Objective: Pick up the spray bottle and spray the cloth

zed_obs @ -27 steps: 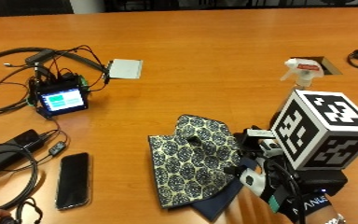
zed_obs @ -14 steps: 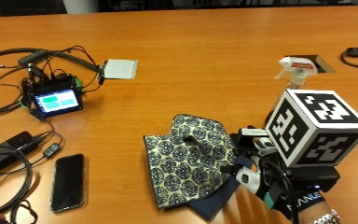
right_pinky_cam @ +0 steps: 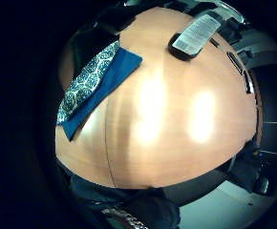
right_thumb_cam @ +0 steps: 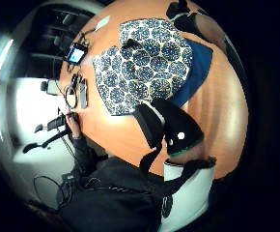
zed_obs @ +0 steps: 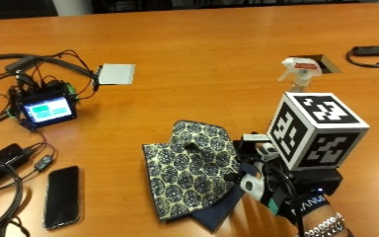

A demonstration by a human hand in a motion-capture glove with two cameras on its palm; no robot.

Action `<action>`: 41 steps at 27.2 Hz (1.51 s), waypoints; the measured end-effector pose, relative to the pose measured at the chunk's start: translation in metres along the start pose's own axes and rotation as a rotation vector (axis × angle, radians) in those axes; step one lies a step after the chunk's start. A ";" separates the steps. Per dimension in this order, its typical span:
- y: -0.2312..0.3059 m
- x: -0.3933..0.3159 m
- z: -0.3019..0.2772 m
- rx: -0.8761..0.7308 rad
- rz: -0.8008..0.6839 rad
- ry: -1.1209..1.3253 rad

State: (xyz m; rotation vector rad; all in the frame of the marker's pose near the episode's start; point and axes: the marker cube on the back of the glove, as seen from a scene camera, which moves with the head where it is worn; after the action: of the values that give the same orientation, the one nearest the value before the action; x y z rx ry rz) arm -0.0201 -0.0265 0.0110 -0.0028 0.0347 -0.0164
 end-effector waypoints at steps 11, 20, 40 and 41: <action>-0.020 -0.009 -0.002 0.004 -0.016 -0.001; -0.061 -0.004 -0.007 0.066 0.051 -0.068; -0.148 0.065 -0.014 0.318 0.388 -0.255; -0.150 0.068 -0.012 0.342 0.398 -0.278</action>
State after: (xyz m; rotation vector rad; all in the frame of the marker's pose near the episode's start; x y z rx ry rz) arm 0.0454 -0.1782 -0.0032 0.3430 -0.2467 0.3758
